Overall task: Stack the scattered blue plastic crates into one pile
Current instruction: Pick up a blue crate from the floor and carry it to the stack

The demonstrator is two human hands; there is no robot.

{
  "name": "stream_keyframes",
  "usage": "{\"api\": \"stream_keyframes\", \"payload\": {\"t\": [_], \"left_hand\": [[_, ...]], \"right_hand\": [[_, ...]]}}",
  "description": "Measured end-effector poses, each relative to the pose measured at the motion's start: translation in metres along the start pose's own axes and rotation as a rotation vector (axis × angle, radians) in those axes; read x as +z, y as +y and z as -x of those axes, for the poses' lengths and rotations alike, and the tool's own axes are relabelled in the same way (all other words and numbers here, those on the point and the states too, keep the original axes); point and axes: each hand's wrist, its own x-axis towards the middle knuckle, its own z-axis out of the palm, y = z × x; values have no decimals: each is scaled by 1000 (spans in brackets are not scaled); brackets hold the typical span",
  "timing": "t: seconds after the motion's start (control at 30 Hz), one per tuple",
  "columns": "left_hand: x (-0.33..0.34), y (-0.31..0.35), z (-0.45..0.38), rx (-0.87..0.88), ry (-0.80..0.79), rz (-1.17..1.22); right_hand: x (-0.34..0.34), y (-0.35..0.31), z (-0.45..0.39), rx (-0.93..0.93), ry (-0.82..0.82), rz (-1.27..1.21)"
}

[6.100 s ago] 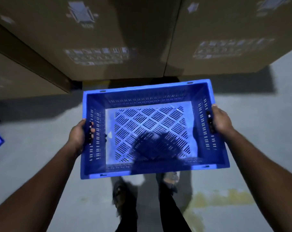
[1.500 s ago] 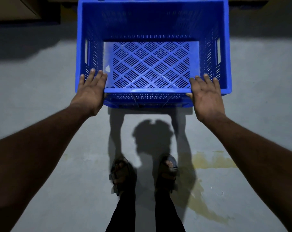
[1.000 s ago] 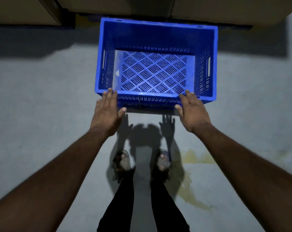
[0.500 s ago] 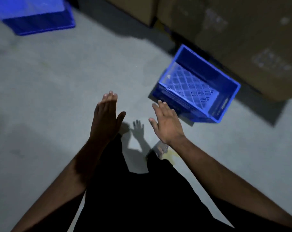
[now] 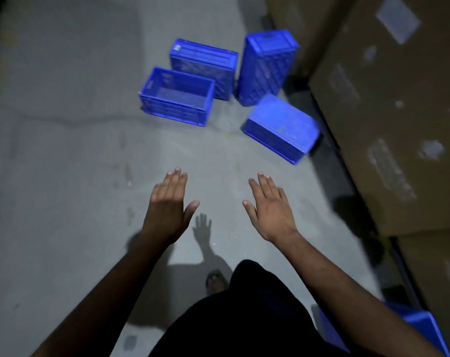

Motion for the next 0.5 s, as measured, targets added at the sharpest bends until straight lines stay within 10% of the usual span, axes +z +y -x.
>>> {"api": "stream_keyframes", "payload": {"t": [0.5], "left_hand": [[-141, -376, -241, -221, 35, -126]], "right_hand": [[18, -304, -453, -314, 33, 17]]}}
